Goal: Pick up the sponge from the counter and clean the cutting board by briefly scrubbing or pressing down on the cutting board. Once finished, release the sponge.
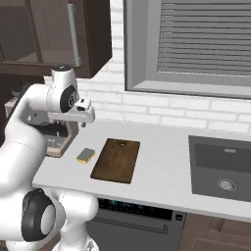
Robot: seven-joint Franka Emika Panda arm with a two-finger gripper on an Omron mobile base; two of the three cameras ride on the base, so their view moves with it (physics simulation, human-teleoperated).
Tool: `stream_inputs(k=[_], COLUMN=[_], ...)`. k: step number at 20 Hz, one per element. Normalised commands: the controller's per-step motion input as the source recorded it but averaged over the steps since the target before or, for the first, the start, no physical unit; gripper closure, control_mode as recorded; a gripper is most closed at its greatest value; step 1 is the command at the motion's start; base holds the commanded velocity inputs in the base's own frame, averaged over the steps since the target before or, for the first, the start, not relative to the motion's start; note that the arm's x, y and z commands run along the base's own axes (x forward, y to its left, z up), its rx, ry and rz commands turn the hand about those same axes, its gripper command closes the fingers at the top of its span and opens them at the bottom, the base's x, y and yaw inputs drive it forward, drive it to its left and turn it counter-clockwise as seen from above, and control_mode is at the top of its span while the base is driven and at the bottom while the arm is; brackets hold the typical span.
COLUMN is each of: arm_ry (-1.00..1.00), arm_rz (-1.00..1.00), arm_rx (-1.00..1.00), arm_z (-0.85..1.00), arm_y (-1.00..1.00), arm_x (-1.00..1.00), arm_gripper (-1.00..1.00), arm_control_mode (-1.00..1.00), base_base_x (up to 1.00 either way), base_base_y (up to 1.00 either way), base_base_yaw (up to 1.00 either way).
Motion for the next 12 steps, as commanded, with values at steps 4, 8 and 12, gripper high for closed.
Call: stream_inputs(k=[4, 8, 12], arm_ry=[0.07, 0.01, 0.0], arm_rz=[0.01, 0.05, 0.03], arm_rx=[0.0, 0.0, 0.0], arm_z=[-0.12, -0.13, -0.23], arm_y=[0.11, 0.0, 0.03], arm_x=[0.21, 0.13, 0.2], arm_gripper=[-1.0, -1.0, -1.0], arm_control_mode=[-1.0, -1.0, -1.0], base_base_x=[0.0, 0.0, 0.0], base_base_y=[0.0, 0.0, 0.0], base_base_yaw=[0.0, 0.0, 0.0])
